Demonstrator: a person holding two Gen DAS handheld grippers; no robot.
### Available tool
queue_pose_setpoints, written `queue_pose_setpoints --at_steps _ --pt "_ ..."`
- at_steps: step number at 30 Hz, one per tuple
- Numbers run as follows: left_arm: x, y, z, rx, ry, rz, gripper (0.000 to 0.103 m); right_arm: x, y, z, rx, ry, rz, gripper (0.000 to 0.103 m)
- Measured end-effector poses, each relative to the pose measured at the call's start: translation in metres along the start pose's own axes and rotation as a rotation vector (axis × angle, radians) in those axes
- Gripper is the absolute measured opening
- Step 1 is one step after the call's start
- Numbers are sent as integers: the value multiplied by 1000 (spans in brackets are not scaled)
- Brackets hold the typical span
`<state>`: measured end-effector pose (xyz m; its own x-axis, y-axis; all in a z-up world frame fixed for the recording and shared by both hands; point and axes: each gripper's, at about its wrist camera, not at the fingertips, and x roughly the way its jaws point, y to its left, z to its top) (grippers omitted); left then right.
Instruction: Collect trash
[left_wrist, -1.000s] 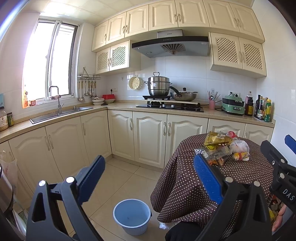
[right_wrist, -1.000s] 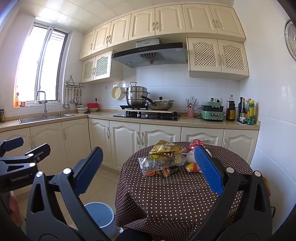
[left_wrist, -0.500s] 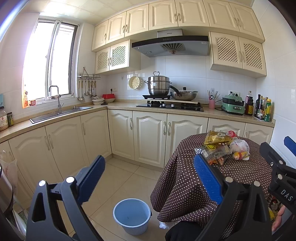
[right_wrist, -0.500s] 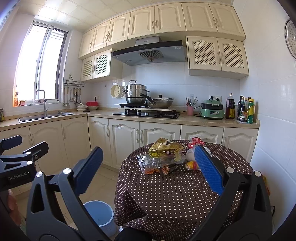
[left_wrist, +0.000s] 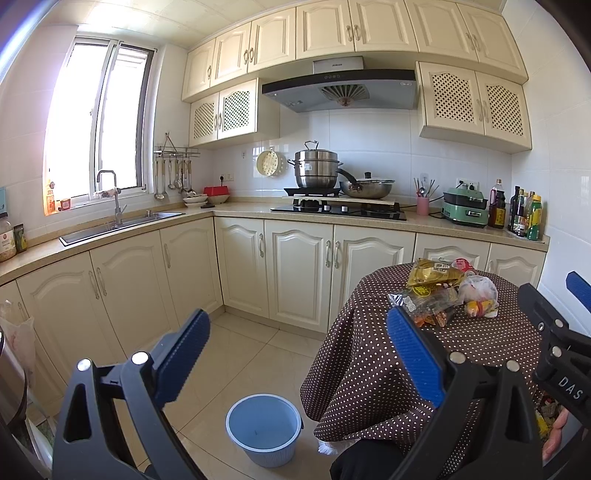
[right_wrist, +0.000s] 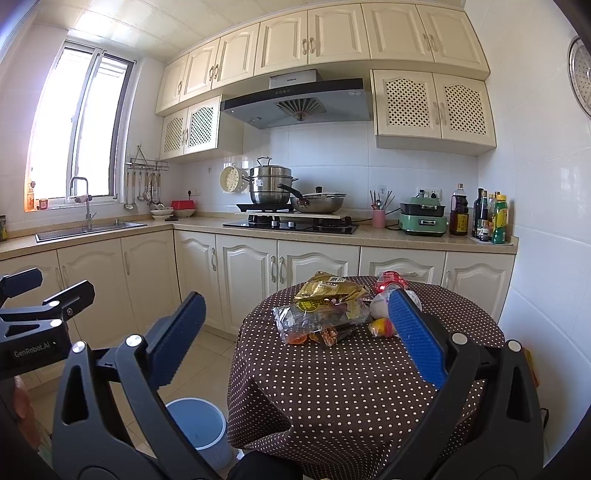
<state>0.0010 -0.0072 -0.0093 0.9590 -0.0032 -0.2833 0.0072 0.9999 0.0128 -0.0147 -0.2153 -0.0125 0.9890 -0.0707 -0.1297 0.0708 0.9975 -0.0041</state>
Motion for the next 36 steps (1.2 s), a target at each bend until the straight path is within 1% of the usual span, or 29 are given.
queue_pose_setpoints --at_steps 17,27,29,32,36 --pt "3 -4 -1 9 8 3 95 4 -4 -6 5 14 -9 97" --pt "10 -5 -2 18 27 5 95 11 -10 -10 19 35 -12 97" --pt "13 -6 -3 23 37 4 95 15 -14 -13 25 42 -26 97" --pt "26 -12 -5 44 74 -19 95 25 -23 -18 35 66 -51 97" --pt "59 -26 -10 66 159 -92 95 46 -40 -25 69 111 -84 97"
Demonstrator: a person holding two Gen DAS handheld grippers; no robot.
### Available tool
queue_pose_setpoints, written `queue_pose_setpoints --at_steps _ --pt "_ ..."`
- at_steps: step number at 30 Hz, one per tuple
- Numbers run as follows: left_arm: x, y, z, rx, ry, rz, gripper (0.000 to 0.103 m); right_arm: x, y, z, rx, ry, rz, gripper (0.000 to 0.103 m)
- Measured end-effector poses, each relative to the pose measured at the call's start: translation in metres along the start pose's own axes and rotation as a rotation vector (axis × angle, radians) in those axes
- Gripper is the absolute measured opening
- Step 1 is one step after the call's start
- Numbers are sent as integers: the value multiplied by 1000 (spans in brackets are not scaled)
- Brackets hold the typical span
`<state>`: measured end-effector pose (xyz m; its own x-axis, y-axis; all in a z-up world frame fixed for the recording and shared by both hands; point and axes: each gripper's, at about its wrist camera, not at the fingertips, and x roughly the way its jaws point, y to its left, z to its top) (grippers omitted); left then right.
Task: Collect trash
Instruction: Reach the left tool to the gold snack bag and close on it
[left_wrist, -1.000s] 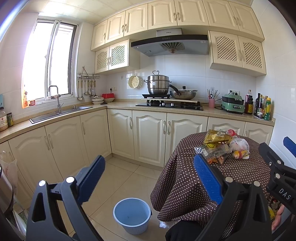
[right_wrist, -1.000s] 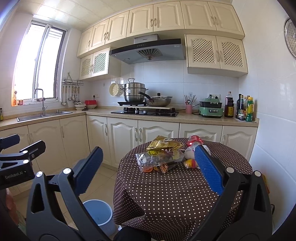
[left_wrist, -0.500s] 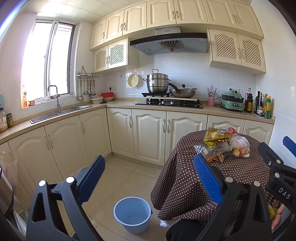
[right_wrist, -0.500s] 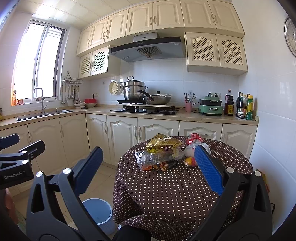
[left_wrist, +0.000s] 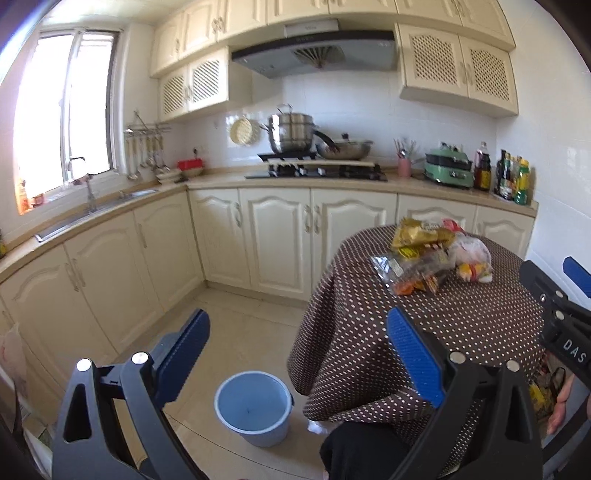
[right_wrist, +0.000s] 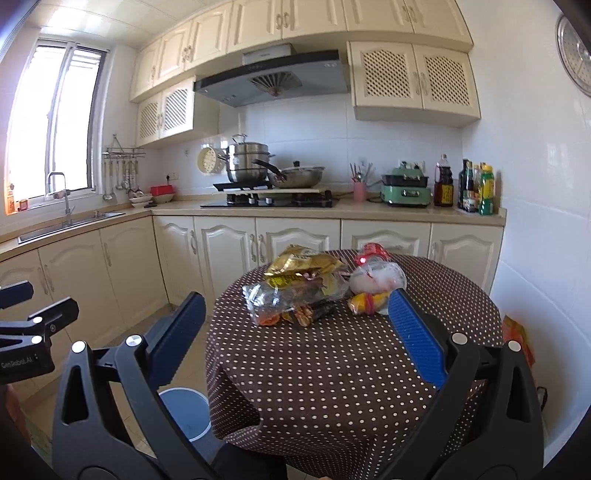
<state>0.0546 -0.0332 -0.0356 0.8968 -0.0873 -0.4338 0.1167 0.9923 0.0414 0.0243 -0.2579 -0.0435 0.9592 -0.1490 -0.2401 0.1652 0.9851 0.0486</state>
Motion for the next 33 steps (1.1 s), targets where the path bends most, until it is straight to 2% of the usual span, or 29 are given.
queue_pose_setpoints --at_steps 5,9,14,17,24,28,33 --pt "54 -23 6 40 79 -88 95 33 -23 -3 25 39 -60 97" --pt "90 -43 20 59 103 -146 95 62 -40 -2 62 75 -75 97" --pt "131 -85 45 159 74 -197 95 97 -63 -2 111 124 -125 97" --pt "155 -117 56 224 79 -256 95 118 -79 -2 154 160 -121 97" --pt "200 -190 65 374 69 -324 95 152 -120 3 272 195 -150 97" --pt "227 -226 65 459 66 -278 95 170 -140 0 348 226 -144 97" --pt "253 -248 71 502 62 -240 95 188 -153 -4 395 263 -122 97"
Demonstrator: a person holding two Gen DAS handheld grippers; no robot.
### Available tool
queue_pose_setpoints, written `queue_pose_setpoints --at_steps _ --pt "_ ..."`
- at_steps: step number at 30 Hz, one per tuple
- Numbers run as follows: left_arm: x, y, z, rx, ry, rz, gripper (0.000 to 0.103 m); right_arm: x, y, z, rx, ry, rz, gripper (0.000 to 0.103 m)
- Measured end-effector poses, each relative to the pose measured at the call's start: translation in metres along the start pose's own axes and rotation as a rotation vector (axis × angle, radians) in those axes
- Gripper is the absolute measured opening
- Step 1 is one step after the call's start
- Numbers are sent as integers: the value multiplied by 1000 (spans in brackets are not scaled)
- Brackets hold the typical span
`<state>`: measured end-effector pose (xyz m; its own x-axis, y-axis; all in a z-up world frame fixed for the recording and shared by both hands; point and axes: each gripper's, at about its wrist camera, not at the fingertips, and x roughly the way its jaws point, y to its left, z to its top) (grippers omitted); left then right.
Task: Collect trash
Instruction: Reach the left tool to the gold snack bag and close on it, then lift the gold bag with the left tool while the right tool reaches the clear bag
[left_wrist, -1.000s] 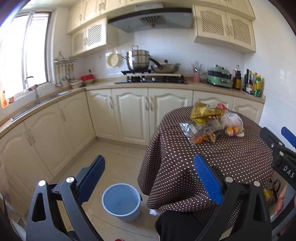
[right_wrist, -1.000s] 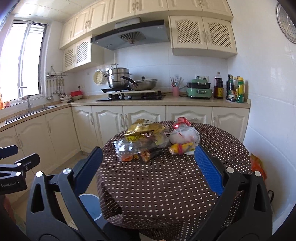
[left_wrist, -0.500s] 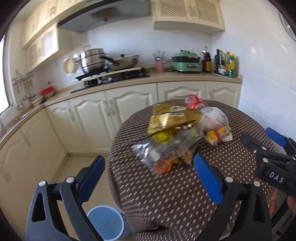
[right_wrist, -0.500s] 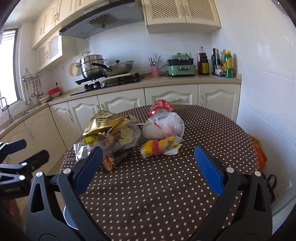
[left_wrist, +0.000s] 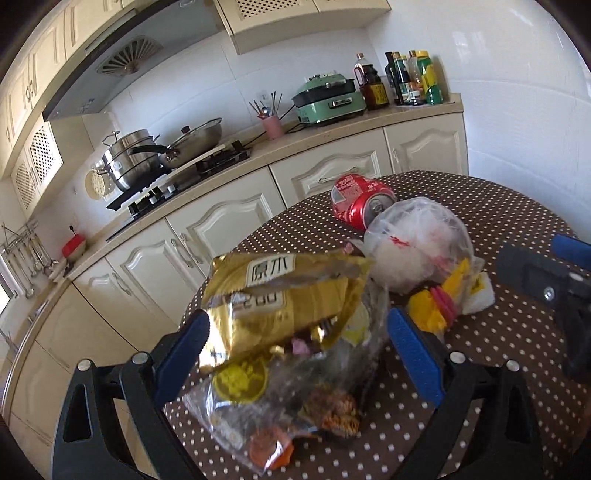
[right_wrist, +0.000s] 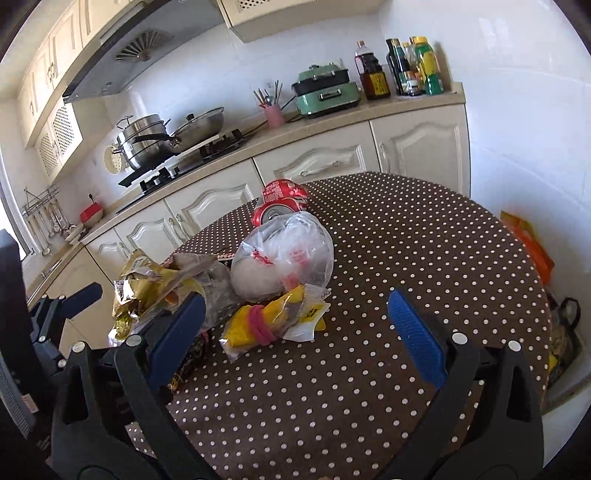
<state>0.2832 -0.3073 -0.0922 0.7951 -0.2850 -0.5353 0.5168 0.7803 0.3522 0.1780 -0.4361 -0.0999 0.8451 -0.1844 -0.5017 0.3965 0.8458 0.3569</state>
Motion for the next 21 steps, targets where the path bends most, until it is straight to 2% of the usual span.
queue_pose_setpoints --at_steps 2,3,4,5,6,8,11,14,18,21 --pt "7 0 3 8 2 6 94 6 -1 1 10 11 6 97" --pt "11 2 5 5 6 8 89 7 -1 1 11 15 7 97" --pt "13 4 6 -4 12 -3 67 9 0 1 10 21 13 97" --pt "16 7 7 -20 26 -22 53 11 2 1 8 27 19 97" --pt "18 12 7 -47 36 -43 50 12 3 1 6 31 23 97" --pt "17 20 6 -84 34 -68 25 14 7 1 0 35 30 97" --pt "6 41 4 -160 0 -82 15 14 15 0 -15 38 43 97" --pt "-12 72 -5 -277 -42 -125 12 13 28 -3 -36 44 56 97" --pt "-35 104 -20 -372 -77 -108 10 13 53 -10 -85 60 82 97" --pt "-54 125 -37 -424 -99 -69 10 15 79 -19 -130 82 104 97"
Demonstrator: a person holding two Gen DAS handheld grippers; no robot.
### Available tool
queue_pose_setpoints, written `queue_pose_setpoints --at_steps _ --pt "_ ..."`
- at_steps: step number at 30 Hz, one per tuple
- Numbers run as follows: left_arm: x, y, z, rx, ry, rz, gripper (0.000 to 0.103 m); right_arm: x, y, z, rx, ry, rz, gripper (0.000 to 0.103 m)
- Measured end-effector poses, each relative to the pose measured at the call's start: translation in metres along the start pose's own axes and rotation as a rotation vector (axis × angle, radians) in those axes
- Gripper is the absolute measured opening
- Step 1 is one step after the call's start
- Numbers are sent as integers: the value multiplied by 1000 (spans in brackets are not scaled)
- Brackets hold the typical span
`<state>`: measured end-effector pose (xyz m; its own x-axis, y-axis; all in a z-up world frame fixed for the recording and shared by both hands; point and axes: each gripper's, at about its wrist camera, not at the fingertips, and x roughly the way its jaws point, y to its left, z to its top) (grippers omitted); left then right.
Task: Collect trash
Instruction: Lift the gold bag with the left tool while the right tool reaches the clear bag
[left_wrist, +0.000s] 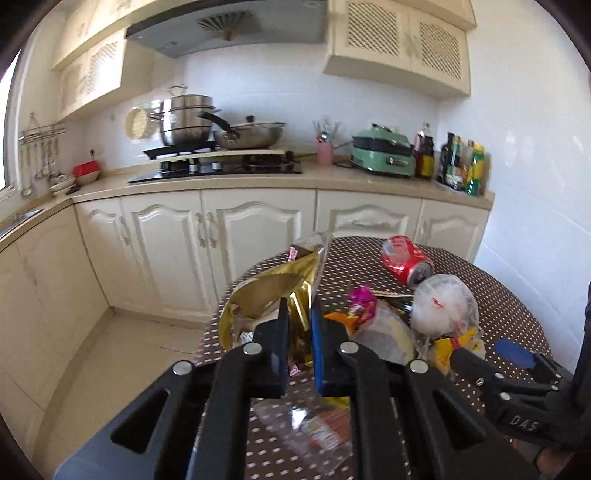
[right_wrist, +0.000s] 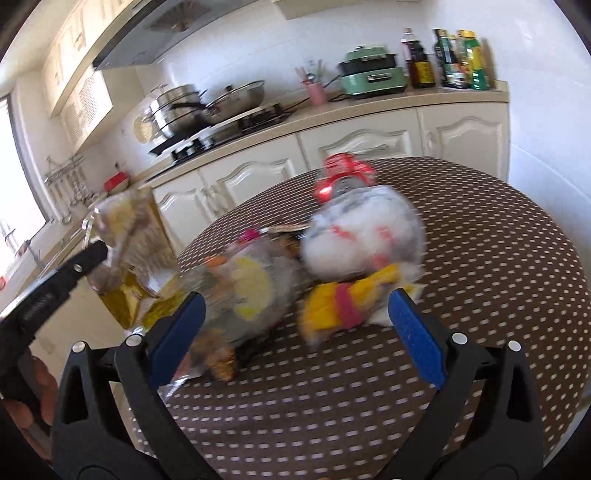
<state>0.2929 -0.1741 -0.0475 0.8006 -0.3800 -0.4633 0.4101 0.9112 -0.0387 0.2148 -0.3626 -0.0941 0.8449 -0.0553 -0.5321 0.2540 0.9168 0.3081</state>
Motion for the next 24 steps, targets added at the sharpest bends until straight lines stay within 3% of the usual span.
queue_pose_setpoints --at_steps 7,11,13,16,20,23,24 --pt "-29 54 -22 -83 1 67 10 16 70 -20 -142 62 22 97" --pt "-37 78 -40 -103 20 110 10 27 115 -30 -270 75 -12 97" --pt "-37 89 -46 -119 33 117 10 39 133 -37 -360 87 -85 97" --pt "-37 101 -58 -136 52 123 10 60 144 -44 -438 116 -190 97" --pt "-39 112 -69 -150 62 110 10 65 128 -45 -376 133 -162 95" --pt "-39 114 -75 -156 68 97 10 64 121 -44 -362 133 -168 60" --pt "-39 113 -76 -159 70 87 10 62 117 -44 -351 127 -163 33"
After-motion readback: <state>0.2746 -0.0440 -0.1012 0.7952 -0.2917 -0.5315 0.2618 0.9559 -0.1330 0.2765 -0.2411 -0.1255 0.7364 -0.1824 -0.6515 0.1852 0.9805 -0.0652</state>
